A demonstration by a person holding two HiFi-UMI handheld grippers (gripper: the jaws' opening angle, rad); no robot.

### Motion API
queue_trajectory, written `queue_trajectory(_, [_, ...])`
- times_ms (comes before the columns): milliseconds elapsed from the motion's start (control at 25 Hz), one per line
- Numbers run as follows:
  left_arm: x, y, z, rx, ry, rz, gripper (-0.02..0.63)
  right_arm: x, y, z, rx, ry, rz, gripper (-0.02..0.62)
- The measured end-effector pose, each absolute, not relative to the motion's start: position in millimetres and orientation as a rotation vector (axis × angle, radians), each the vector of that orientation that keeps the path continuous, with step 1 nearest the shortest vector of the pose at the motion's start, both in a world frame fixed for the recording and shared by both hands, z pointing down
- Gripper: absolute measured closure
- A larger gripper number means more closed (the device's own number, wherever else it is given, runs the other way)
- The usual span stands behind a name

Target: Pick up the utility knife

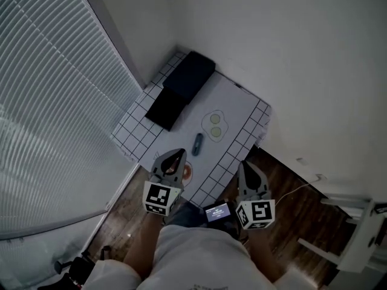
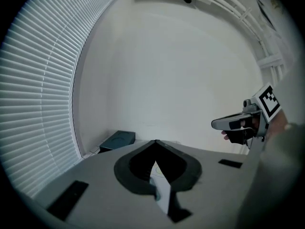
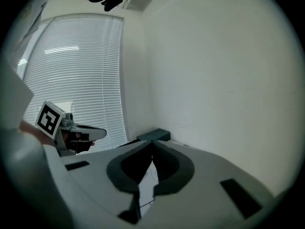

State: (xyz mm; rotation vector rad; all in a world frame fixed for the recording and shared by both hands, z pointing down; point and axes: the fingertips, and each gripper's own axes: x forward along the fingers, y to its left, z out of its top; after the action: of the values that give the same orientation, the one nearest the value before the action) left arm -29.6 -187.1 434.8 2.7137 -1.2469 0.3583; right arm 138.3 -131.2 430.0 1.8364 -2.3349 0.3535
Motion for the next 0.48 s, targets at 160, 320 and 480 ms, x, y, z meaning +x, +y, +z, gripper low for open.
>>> queue_trajectory(160, [-27.0, -196.3, 455.0, 2.69, -1.213, 0.399, 0.599, 132.3, -139.6, 444.7, 1.79, -2.322, 0.386, 0.589])
queue_trajectory(320, [-25.9, -203.9, 473.1, 2.67, -1.182, 0.423, 0.6, 125.9, -146.9, 460.2, 1.758, -2.314, 0.416, 0.589])
queue_trajectory(480, [-27.1, -211.6, 491.2, 2.652, -1.169, 0.46, 0.6, 123.3, -157.4, 474.6, 1.728, -2.307, 0.418, 0.589])
